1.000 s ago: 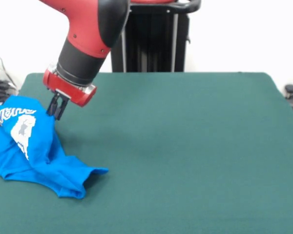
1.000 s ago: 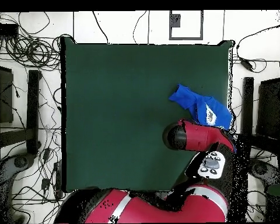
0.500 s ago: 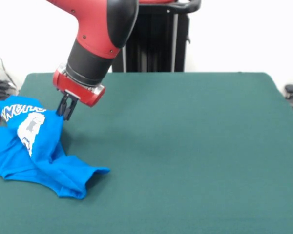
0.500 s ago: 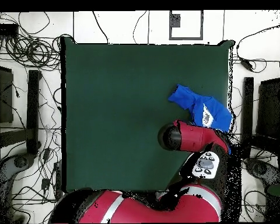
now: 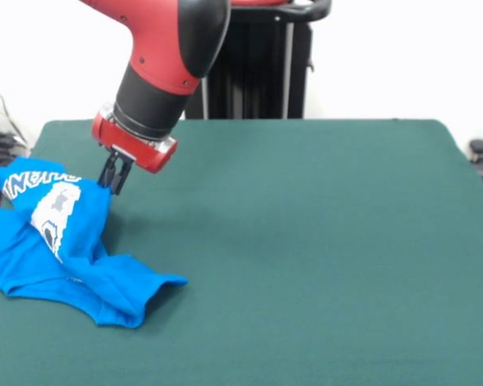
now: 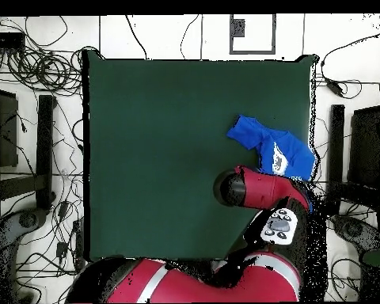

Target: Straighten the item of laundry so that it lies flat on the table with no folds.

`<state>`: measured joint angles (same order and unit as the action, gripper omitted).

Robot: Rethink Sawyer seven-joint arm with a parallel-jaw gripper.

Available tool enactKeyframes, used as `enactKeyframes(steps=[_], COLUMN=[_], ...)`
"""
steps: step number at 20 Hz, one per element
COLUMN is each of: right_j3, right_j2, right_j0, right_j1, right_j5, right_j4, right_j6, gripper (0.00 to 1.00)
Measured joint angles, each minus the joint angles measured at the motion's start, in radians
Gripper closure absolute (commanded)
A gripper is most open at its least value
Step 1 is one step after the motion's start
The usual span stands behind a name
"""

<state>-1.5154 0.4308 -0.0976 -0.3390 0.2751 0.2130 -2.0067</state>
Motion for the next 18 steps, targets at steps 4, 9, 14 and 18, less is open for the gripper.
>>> enactKeyframes(steps=[4,9,14,18], right_j3=[-0.010,-0.018,-0.033,-0.050], right_j2=[0.000,0.000,0.007,0.008], right_j0=[0.000,0.001,0.023,0.056], right_j1=[-0.006,-0.020,-0.025,-0.036], right_j5=[0.000,0.000,0.000,0.000], right_j4=[-0.009,-0.022,-0.043,-0.065], right_j6=[0.000,0.000,0.000,0.000], gripper=[1.00,1.00,1.00,1.00])
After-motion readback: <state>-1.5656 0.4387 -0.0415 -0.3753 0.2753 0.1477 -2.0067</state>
